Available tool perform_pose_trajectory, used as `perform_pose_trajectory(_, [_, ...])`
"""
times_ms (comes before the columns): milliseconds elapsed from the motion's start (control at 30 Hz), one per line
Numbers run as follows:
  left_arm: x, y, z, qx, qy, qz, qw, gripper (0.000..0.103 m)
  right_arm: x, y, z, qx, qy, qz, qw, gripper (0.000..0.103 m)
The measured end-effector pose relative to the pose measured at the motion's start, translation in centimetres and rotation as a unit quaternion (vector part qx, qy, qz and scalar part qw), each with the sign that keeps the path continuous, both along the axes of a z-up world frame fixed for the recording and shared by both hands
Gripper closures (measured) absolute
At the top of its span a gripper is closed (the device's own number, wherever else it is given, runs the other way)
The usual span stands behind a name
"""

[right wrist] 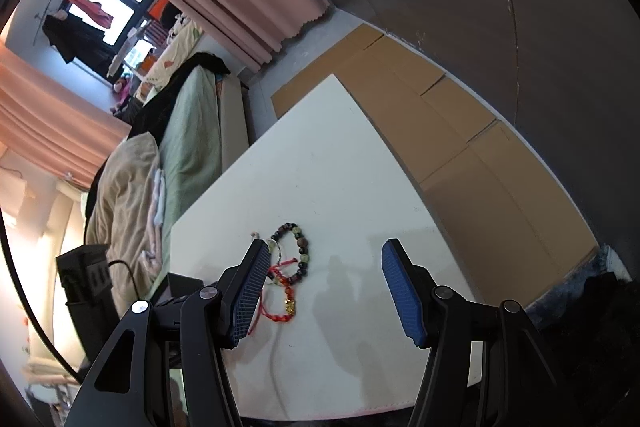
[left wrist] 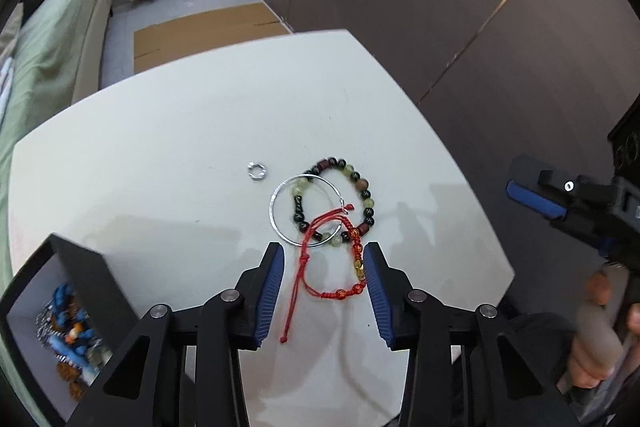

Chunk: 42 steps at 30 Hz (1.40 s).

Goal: Organize jewelry
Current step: 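Release both items into the black box and move the left gripper to the red string, then grasp the red string bracelet with the left gripper while the right gripper grasps the silver hoop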

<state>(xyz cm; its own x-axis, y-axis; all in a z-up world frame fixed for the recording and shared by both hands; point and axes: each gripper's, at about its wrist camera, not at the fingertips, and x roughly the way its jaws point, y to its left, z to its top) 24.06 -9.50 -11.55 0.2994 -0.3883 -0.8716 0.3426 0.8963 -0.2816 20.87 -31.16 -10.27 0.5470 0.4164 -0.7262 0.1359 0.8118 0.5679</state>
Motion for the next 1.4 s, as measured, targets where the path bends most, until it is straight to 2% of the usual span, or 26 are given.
perform_pose_trajectory(133, [-0.1,-1.1,-1.3,0.034,-0.001,-0.013,0.9993,0.063,0.4,0.1,-0.7,0.004,0.011,0.015,1.000,0.043])
perform_pose_trajectory(233, [-0.2,-1.1,-2.4,0.054,0.004,-0.010,0.9985,0.071,0.9,0.3,-1.2,0.008,0.020,0.020,1.000,0.043])
perform_pose_trajectory(267, [-0.3,-1.1,-2.3,0.056,-0.005,-0.008,0.9984,0.078,1.1,0.4,-1.3,0.011,0.022,0.022,0.999,0.043])
perform_pose_trajectory(300, [-0.2,-1.0,-2.3,0.060,-0.004,-0.009,0.9982,0.095,1.2,0.6,-1.4,0.013,0.024,0.026,0.999,0.043])
perform_pose_trajectory(333, [-0.1,-0.8,-2.4,0.057,0.002,-0.008,0.9984,0.098,1.4,0.8,-1.5,0.012,0.026,0.029,0.999,0.043])
perform_pose_trajectory(533, [-0.3,0.6,-0.6,0.003,-0.005,0.004,1.0000,0.098,1.9,2.5,-1.9,0.014,0.031,0.051,0.998,0.043])
perform_pose_trajectory(767, [-0.9,2.6,2.2,-0.035,-0.030,0.018,0.9988,0.098,2.3,4.2,-2.1,0.011,0.029,0.059,0.998,0.045])
perform_pose_trajectory(900, [-1.1,3.9,3.4,-0.052,-0.041,0.031,0.9973,0.098,2.7,5.5,-2.5,0.010,0.032,0.066,0.997,0.060])
perform_pose_trajectory(1033, [-1.5,5.4,4.3,-0.062,-0.051,0.041,0.9959,0.098,3.3,7.2,-3.2,0.004,0.035,0.079,0.996,0.069])
perform_pose_trajectory(1300, [-2.3,8.6,5.5,-0.076,-0.062,0.067,0.9929,0.098,4.6,8.5,-4.3,-0.011,0.041,0.078,0.996,0.073])
perform_pose_trajectory(1400, [-2.7,9.8,6.0,-0.079,-0.067,0.075,0.9919,0.098,5.2,8.8,-4.8,-0.014,0.050,0.077,0.996,0.080])
